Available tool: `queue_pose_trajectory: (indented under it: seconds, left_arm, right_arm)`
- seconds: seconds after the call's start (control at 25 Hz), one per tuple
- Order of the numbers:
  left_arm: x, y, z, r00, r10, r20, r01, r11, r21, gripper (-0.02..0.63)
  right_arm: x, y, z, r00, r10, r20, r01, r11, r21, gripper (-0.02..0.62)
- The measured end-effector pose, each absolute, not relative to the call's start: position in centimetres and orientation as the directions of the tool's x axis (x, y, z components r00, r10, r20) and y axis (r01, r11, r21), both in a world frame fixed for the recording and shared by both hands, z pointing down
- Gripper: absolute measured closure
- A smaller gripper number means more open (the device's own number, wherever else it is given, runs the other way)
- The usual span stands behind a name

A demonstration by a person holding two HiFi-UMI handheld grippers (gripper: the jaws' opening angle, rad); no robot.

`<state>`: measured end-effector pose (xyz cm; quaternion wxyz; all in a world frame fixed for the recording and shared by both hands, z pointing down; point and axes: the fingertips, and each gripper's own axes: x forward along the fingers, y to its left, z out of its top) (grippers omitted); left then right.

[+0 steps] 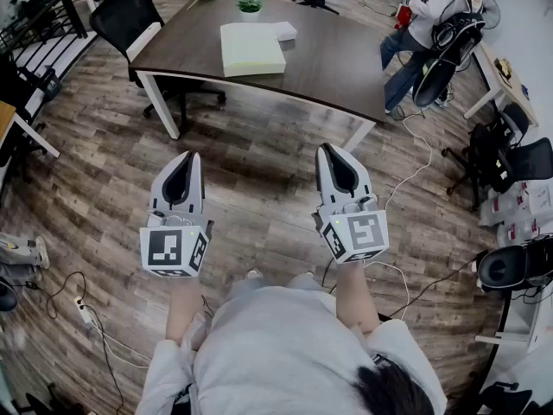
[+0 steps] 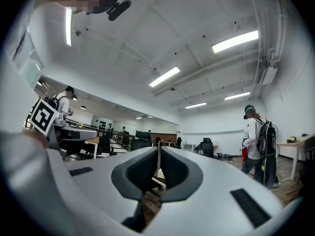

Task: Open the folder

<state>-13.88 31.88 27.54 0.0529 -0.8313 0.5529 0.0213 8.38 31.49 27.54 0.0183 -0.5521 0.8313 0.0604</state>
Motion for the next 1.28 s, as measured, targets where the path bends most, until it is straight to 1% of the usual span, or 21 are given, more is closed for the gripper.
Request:
queue_pose_trajectory:
  seconds: [0.64,0.84,1.04,1.28]
  left_arm:
    - [-14.0,32.5,27.4,0.389,-0.916,-0.098,-0.92,-0.382,-0.086,0.597]
    - [-13.7,31.8,27.5,0.398,-0.912,-0.1,-0.916,-0.39,-0.091,0.597]
    - [-13.0,30.5,27.7,0.422,-0.902,-0.088,-0.905,-0.413,-0.104,0.597]
    - [-13.1,27.5,27.9,0.408,-0.91,-0.077,-0.91,-0.399,-0.114,0.597]
  right_arm:
    - [7.5,32.0,27.3,-0.407,-0.906,-0.113,-0.913,0.399,0.086,0.574]
    - [7.3,31.6,27.8,-0.429,-0.898,-0.099,-0.903,0.423,0.078,0.573]
    - [7.9,30.4,28.2,-0.411,-0.906,-0.097,-0.912,0.409,0.045,0.574]
    - [8.0,27.0,28.5,-0.423,-0.901,-0.101,-0.906,0.423,0.024,0.573]
